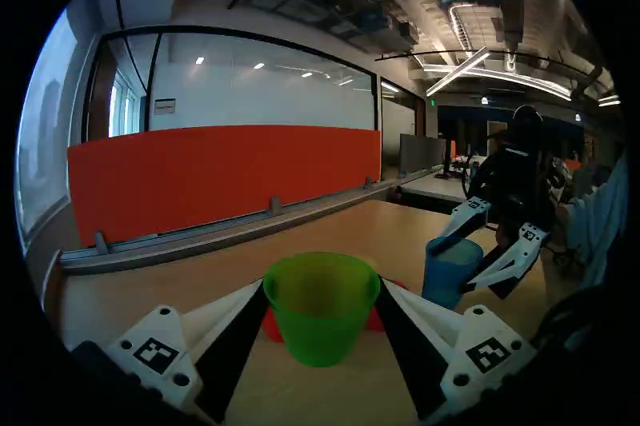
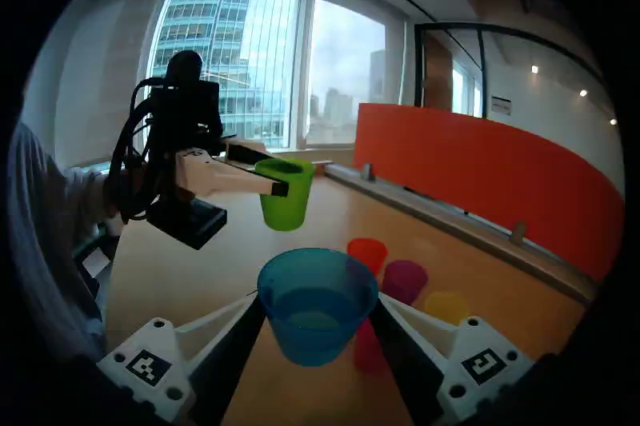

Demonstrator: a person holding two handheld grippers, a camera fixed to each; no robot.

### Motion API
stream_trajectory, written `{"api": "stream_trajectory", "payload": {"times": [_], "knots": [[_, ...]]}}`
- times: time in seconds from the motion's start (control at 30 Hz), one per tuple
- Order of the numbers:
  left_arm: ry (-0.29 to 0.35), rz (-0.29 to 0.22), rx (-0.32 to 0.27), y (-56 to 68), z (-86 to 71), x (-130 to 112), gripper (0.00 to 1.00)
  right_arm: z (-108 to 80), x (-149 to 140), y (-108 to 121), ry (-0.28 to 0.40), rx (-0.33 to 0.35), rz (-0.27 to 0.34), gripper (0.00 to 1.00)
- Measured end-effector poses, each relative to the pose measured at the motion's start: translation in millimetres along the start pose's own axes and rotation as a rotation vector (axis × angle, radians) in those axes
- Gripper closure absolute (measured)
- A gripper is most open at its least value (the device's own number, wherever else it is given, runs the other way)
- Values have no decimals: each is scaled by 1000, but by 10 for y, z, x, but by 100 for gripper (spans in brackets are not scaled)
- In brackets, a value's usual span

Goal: Pour water

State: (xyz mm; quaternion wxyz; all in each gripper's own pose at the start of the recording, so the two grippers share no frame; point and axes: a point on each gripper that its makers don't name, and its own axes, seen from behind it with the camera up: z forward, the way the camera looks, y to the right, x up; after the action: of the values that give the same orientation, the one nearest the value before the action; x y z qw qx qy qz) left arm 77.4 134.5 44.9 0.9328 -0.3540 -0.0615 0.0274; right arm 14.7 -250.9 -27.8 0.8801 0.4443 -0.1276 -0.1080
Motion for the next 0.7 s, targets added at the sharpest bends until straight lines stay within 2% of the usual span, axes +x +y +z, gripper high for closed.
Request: {"api": "stream_trajectory", "payload": {"times": [0.2,0.4,0.7], "knots": [[38,-10,-6,93,-14,72,11,-113,177,77,42,-15,-7,10],[48,-16,-10,149,-14,92,11,-182,302,140,72,-30,-14,10],[56,2,-18,238,-19,135,10,-254,444,169,121,-44,-19,10]]}}
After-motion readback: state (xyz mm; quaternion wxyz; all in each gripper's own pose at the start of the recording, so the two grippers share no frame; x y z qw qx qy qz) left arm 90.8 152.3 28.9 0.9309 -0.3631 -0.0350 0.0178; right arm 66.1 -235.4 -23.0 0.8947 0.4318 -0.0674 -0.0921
